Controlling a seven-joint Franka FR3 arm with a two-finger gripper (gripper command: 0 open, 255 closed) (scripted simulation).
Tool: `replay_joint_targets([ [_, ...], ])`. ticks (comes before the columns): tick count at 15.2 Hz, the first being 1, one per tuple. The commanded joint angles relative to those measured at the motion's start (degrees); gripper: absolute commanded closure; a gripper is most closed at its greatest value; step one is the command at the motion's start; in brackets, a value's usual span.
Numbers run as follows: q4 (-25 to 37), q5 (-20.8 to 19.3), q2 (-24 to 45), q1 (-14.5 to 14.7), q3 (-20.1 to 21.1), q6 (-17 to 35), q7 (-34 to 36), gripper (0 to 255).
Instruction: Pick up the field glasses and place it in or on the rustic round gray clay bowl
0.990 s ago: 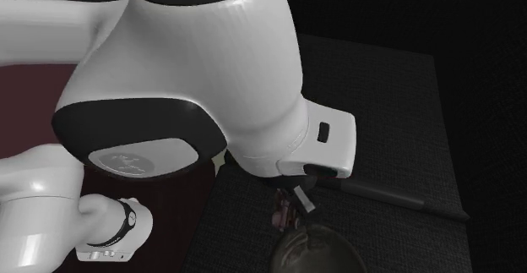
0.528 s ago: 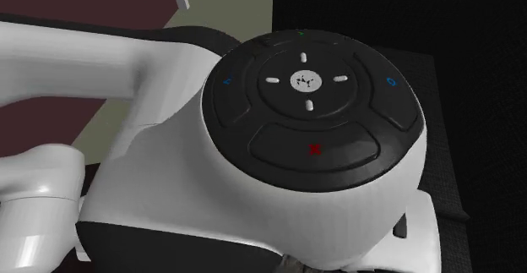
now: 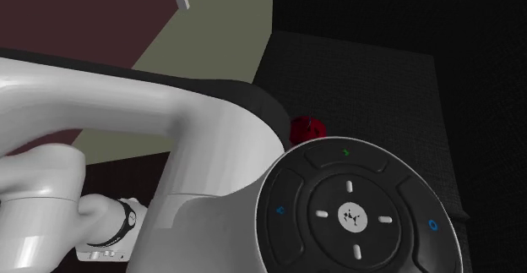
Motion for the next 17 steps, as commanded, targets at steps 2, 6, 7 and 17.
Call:
replay_joint_targets([
  [2, -2.07, -0.05, 0.33, -0.10, -0.22, 2.43, -0.04, 255],
  [6, -4.48, -0.01, 1.15, -0.15, -0.47, 5.63, -0.03, 255],
  [7, -4.49, -0.01, 1.14, -0.15, -0.47, 5.63, -0.02, 255],
  [17, -4.48, -0.01, 1.15, -0.15, -0.47, 5.63, -0.02, 0],
])
